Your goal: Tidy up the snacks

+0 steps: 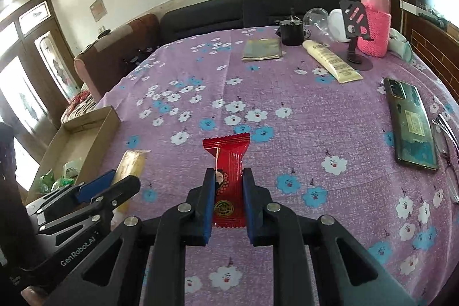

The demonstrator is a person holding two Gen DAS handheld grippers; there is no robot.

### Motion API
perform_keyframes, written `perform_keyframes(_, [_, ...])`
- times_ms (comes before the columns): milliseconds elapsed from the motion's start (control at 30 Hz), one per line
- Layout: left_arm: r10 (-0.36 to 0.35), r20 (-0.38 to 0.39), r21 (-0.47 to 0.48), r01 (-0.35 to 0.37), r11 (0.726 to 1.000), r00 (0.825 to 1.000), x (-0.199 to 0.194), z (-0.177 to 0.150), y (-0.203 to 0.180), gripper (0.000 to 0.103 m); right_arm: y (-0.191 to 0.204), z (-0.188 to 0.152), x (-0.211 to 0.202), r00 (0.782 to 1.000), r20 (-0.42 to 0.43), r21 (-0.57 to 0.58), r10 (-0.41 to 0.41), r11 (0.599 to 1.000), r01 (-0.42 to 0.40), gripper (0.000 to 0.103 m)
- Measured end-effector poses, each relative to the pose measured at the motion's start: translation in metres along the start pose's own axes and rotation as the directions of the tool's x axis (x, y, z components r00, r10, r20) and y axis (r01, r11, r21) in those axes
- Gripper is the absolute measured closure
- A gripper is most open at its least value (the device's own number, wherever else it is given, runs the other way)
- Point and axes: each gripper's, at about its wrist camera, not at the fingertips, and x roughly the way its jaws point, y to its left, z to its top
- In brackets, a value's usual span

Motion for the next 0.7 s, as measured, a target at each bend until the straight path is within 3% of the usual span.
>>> perform_keyframes(700, [0.091, 0.162, 0.123, -0.112, 0.986, 0.982, -0.022, -0.002, -0.024, 0.068, 0.018, -0.006, -0.002, 0.999, 0.022, -0.082, -0.029, 0.996, 0.03, 0.086])
